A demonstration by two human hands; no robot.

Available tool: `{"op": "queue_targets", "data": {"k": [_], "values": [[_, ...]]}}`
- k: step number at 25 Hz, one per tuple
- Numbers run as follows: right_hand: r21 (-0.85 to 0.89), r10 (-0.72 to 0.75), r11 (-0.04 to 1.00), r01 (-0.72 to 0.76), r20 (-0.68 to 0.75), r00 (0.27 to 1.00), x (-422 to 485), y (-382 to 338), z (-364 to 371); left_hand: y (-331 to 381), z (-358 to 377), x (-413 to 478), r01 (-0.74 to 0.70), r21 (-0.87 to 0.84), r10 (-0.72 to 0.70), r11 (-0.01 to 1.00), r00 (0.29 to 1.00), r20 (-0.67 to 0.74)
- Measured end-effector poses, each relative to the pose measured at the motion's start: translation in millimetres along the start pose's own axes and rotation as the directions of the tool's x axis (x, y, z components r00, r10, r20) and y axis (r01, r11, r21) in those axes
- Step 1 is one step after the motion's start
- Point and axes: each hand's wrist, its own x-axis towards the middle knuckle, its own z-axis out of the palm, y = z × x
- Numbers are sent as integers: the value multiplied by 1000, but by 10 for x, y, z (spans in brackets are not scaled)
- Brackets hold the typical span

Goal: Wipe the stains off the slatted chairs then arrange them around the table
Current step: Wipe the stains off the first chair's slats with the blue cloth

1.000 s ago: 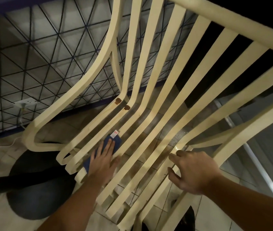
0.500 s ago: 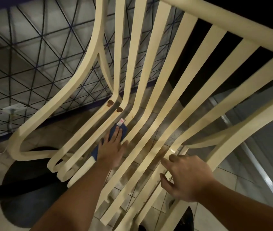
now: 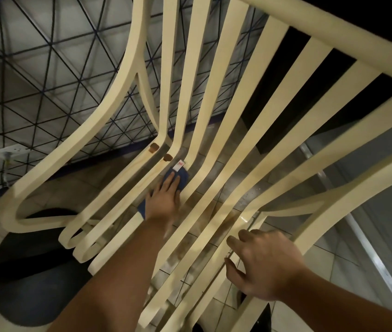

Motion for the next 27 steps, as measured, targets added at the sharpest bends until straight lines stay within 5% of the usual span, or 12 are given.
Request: {"op": "queue_targets", "data": {"k": [4, 11, 16, 18, 20, 21, 23, 25, 27], "values": [[-1, -13, 1000, 13, 1, 1000, -7, 3, -16, -458, 88, -435, -43, 30, 48, 999, 981, -189], [-16, -13, 1000, 13, 15, 1000, 1, -10, -9, -897, -22, -797, 9, 68, -8, 998, 1000, -19], [-10, -4, 1000, 4, -22, 1000, -13, -16, 26, -1002, -40, -927, -119, 179, 134, 977, 989, -70], [-22, -12, 1000, 11, -37, 999, -8, -21, 30, -1041, -45, -999, -161, 50, 167, 986, 970, -175], [-33, -20, 999, 19, -43, 999, -8, -21, 25, -919, -191, -1095, -8, -252, -41, 968, 981, -188], [-38, -21, 999, 20, -37, 999, -11, -15, 26, -814, -320, -1140, 126, -425, -195, 897, 973, -123], [-41, -19, 999, 18, -27, 999, -14, -25, 25, -670, -643, -1197, 330, -733, -370, 594, 922, 115], [-47, -19, 999, 17, -34, 999, -5, -31, 36, -611, -942, -1206, 397, -881, -364, 259, 885, 291], [-45, -15, 999, 13, -38, 999, -4, -34, 50, -665, -1103, -1159, 413, -908, -281, 77, 883, 377]]}}
